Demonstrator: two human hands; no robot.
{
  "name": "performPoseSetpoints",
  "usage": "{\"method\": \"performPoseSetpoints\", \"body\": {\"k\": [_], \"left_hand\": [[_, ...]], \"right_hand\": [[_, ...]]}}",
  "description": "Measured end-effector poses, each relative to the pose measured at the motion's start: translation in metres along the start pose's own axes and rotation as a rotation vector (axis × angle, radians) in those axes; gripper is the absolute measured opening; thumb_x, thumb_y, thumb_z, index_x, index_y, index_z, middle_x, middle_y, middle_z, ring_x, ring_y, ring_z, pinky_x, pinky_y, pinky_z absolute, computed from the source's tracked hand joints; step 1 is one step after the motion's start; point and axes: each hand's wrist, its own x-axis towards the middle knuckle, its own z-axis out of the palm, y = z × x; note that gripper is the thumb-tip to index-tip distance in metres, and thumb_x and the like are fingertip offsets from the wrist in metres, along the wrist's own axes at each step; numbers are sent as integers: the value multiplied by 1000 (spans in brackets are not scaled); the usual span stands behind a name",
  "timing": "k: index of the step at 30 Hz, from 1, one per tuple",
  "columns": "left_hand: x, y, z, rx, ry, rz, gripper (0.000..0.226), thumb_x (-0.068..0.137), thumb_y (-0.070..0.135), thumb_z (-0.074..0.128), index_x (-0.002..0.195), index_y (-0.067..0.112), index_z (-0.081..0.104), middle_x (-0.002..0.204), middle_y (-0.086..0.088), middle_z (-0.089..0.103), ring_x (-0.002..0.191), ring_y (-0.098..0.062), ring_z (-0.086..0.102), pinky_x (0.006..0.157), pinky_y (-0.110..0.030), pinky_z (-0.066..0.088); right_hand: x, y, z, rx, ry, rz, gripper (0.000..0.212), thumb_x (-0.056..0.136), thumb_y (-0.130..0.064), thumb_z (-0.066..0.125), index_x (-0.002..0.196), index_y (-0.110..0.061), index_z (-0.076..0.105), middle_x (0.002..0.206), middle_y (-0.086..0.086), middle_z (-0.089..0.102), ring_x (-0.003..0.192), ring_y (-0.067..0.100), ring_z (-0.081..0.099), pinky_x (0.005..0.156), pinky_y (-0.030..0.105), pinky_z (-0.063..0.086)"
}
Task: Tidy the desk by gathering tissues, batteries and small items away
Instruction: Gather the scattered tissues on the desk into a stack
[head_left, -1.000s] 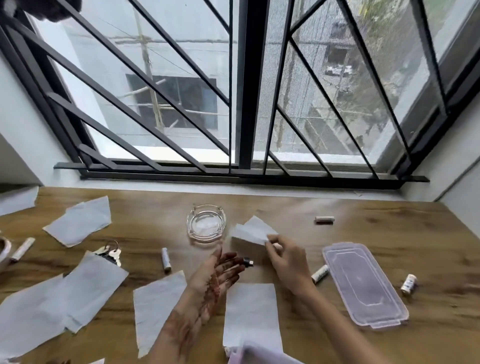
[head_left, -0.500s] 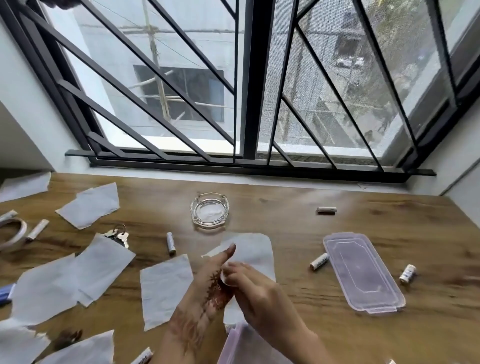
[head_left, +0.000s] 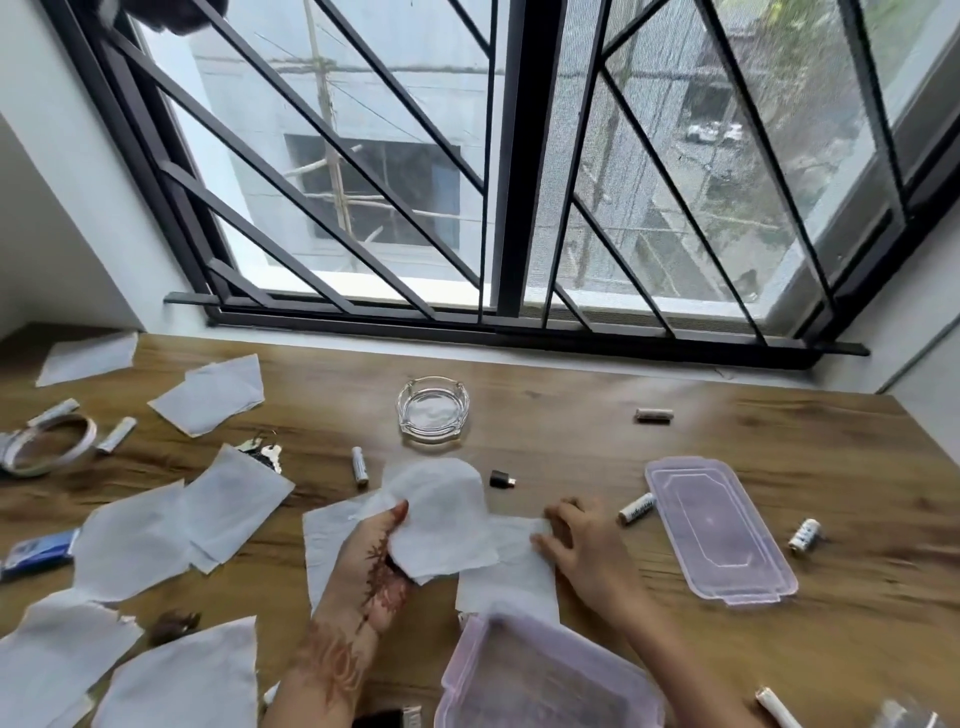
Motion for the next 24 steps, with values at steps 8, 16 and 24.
{"method": "performPoseSetpoints", "body": {"k": [8,16,24], "left_hand": [[-7,-1,-8,3,27,49,19,94,13,46,93,4,63,68,-8,73,59,-19,70,46,-32,56],[-14,-7,-7,57,-4,161,27,90,23,51,82,15,76,84,-4,74,69,-18,69,59,-29,47],[-31,-14,12,7,-182,138,47,89,45,45,107,9,69,99,-14,72,84,-27,70,73,-38,54]], "right_hand": [[5,-11,-9,95,-61,64,9,83,-22,64,75,-19,61,80,-2,59,74,10,50,58,16,35],[4,-52,-58,773,43,262,6,83,-6,64,78,-6,63,74,10,66,70,16,62,59,26,55],[4,-125,-60,589,86,64,16,82,-11,67,70,-20,60,64,0,63,52,6,58,58,33,59]]}}
